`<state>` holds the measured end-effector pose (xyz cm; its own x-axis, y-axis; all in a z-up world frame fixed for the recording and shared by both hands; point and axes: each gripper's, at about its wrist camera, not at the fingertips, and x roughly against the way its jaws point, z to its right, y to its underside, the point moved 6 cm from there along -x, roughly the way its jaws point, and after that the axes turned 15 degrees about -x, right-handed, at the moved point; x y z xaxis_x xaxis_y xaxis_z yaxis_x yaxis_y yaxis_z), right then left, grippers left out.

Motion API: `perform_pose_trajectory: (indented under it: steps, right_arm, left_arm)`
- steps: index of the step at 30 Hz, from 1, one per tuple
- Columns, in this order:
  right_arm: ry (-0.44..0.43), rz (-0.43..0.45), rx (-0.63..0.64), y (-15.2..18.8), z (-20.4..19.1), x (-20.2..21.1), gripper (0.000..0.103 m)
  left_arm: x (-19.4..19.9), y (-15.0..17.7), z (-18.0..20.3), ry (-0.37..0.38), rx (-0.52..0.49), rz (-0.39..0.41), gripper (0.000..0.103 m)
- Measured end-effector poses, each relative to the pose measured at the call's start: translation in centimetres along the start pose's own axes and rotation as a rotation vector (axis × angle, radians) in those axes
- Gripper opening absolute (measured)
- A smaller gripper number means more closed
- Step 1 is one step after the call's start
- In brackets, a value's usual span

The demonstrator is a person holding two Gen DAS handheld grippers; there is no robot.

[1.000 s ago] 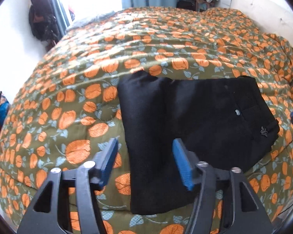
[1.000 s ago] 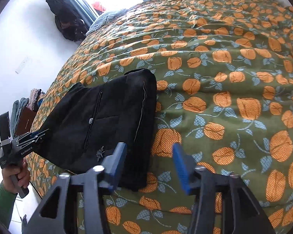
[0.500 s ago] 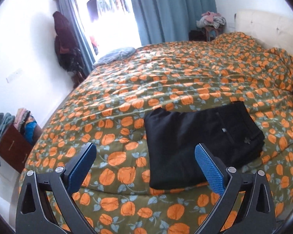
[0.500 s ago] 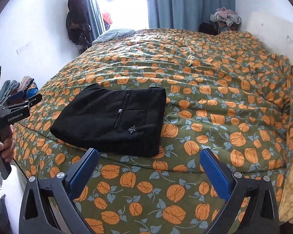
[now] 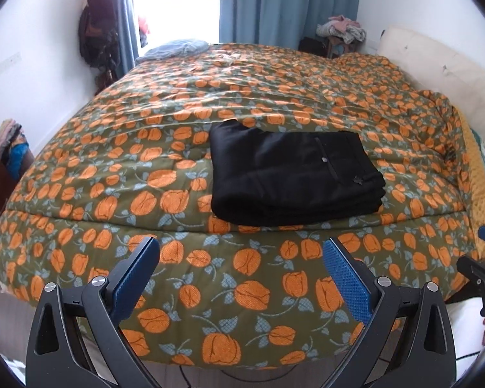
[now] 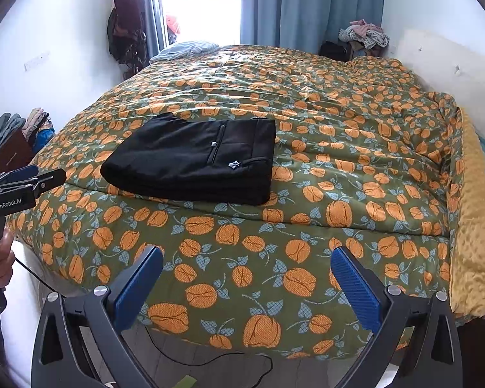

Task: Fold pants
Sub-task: 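Release the trouser bundle with both grippers and pull back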

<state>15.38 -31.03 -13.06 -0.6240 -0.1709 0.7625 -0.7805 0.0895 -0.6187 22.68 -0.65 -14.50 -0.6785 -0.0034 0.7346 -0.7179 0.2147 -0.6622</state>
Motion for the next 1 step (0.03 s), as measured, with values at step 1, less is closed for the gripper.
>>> perform_pose_trajectory:
  steps: [1]
  right_arm:
    - [-0.005,0.0,0.0,0.09,-0.04,0.05,0.103]
  left_arm:
    - [0.31,-0.06,0.14,-0.008,-0.01,0.003,0.101]
